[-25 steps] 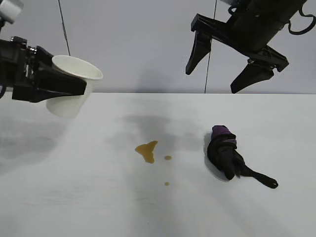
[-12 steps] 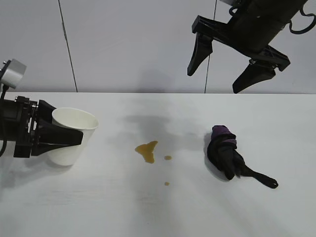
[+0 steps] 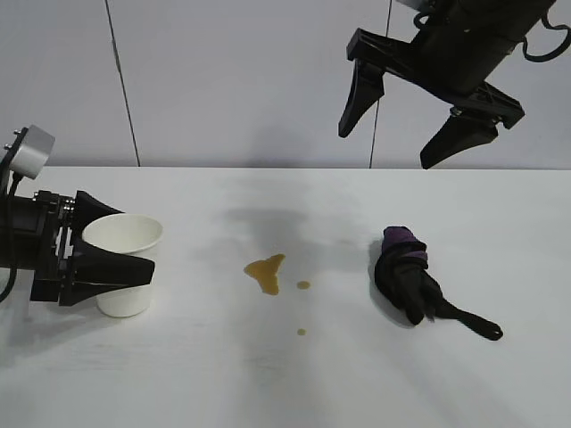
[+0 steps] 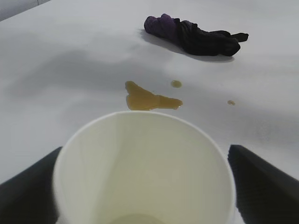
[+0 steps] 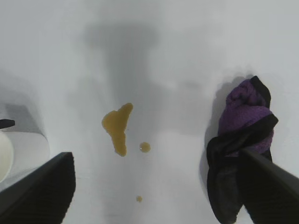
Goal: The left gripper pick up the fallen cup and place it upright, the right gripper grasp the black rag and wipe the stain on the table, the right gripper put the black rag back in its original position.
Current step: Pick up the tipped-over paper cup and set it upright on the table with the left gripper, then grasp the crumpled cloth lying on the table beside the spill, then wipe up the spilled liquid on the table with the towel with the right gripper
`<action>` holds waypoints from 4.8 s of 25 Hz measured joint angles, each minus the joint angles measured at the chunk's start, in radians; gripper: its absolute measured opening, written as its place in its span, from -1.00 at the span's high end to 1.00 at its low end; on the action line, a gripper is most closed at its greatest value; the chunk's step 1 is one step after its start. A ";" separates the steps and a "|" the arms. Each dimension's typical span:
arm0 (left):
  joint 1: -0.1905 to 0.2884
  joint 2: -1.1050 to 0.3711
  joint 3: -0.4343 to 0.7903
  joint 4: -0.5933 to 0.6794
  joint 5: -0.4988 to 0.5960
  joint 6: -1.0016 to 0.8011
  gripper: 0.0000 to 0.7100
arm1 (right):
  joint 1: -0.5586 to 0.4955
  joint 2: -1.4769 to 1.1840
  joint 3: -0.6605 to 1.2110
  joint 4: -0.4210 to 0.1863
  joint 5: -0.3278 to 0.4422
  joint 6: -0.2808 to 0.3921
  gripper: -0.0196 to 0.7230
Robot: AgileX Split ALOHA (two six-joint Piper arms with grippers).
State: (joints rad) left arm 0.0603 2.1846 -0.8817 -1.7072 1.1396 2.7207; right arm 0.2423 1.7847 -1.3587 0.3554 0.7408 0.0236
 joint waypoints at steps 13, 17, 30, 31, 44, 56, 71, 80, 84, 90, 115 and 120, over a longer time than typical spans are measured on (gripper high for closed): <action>0.000 -0.433 -0.011 0.086 -0.325 -0.786 -0.95 | 0.000 0.000 0.000 -0.001 0.000 0.000 -0.78; -0.041 -0.533 -0.130 0.409 -0.389 -1.296 -0.95 | 0.000 0.000 0.000 -0.001 0.000 0.000 -0.78; -0.238 -0.504 -0.394 1.251 -0.325 -2.386 -0.95 | 0.000 0.000 0.000 -0.004 -0.046 -0.001 -0.78; -0.239 -0.493 -0.394 1.246 -0.321 -2.389 -0.95 | 0.000 0.000 0.000 -0.021 -0.037 -0.001 -0.78; -0.239 -0.465 -0.400 1.195 -0.302 -2.400 -0.95 | 0.000 0.018 0.000 -0.214 0.046 0.077 -0.78; -0.239 -0.465 -0.400 1.114 -0.299 -2.461 -0.95 | 0.000 0.103 0.000 -0.199 0.026 0.082 -0.78; -0.239 -0.465 -0.400 1.114 -0.298 -2.479 -0.95 | 0.000 0.251 0.000 -0.249 0.006 0.115 -0.53; -0.239 -0.465 -0.400 1.117 -0.298 -2.479 -0.95 | 0.000 0.324 -0.001 -0.253 -0.027 0.118 0.10; -0.239 -0.465 -0.400 1.117 -0.298 -2.480 -0.95 | 0.000 0.325 -0.002 -0.242 -0.030 0.121 0.62; -0.239 -0.465 -0.400 1.117 -0.298 -2.480 -0.95 | 0.008 0.296 -0.034 -0.144 -0.007 0.090 0.64; -0.239 -0.465 -0.400 1.124 -0.298 -2.480 -0.95 | 0.359 0.416 -0.179 -0.379 -0.054 0.129 0.64; -0.239 -0.465 -0.400 1.135 -0.297 -2.480 -0.95 | 0.352 0.430 -0.179 -0.499 -0.060 0.254 0.64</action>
State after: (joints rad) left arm -0.1787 1.7196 -1.2817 -0.5726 0.8428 0.2410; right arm 0.5942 2.2145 -1.5380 -0.1437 0.6811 0.2774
